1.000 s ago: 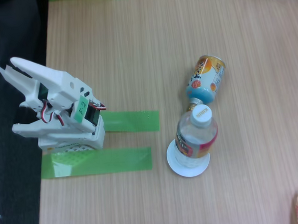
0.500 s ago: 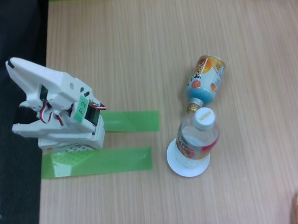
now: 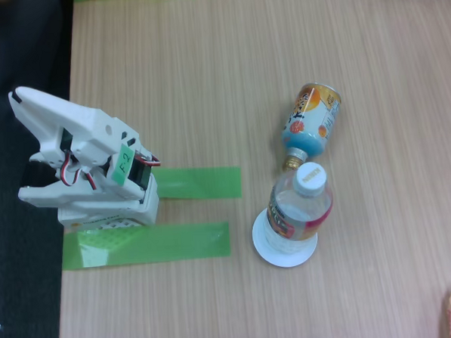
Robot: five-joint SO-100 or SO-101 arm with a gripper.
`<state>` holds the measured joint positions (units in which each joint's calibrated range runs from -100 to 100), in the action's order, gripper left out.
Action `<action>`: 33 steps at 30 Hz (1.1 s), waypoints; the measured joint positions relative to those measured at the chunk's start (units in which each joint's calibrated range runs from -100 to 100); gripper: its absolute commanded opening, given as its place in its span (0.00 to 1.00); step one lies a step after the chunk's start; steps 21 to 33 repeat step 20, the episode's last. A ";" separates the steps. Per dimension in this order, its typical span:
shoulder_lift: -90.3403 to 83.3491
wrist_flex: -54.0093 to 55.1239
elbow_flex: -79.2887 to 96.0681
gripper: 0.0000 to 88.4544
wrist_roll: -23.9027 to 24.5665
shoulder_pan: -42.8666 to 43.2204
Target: Pick up the plastic bottle and stand it up on the white place
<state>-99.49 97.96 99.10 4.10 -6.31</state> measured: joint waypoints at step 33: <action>0.00 0.00 0.00 0.02 0.00 0.00</action>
